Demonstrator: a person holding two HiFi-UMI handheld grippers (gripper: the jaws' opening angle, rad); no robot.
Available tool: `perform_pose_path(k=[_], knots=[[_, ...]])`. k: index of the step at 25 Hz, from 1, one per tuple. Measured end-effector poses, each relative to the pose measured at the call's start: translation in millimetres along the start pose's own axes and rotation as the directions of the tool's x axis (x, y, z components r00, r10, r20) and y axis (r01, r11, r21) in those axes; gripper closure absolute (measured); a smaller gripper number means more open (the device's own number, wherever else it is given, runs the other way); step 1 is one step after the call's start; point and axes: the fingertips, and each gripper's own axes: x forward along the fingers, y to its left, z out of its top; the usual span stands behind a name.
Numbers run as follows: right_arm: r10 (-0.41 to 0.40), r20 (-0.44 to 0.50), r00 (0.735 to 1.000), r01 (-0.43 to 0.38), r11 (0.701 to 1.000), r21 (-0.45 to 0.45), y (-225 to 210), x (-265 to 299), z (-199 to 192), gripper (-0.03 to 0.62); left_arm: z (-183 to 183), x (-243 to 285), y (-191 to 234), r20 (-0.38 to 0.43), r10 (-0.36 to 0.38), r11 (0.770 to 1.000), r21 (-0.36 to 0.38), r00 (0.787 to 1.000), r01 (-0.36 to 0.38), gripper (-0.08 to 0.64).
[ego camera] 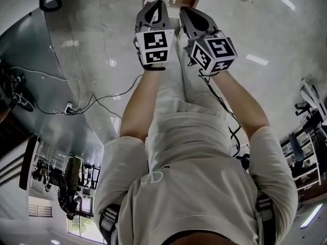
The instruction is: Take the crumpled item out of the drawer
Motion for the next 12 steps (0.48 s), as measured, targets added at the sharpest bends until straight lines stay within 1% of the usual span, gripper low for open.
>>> perform_pose_path(k=[4, 8, 12], knots=[[0.003, 0.013, 1.000, -0.003, 1.000, -0.022, 18, -14, 17, 0.591, 20, -22, -1, 0.028, -0.010, 1.000, -0.001, 1.000, 0.010, 0.565], [0.026, 0.028, 0.999, -0.025, 0.999, -0.044, 35, -35, 42, 0.591, 48, -47, -9, 0.065, -0.017, 0.999, 0.030, 0.998, 0.015, 0.565], [0.032, 0.050, 0.998, -0.028, 0.998, -0.063, 44, -44, 66, 0.591, 75, -65, -6, 0.103, -0.023, 1.000, 0.020, 0.994, 0.021, 0.565]])
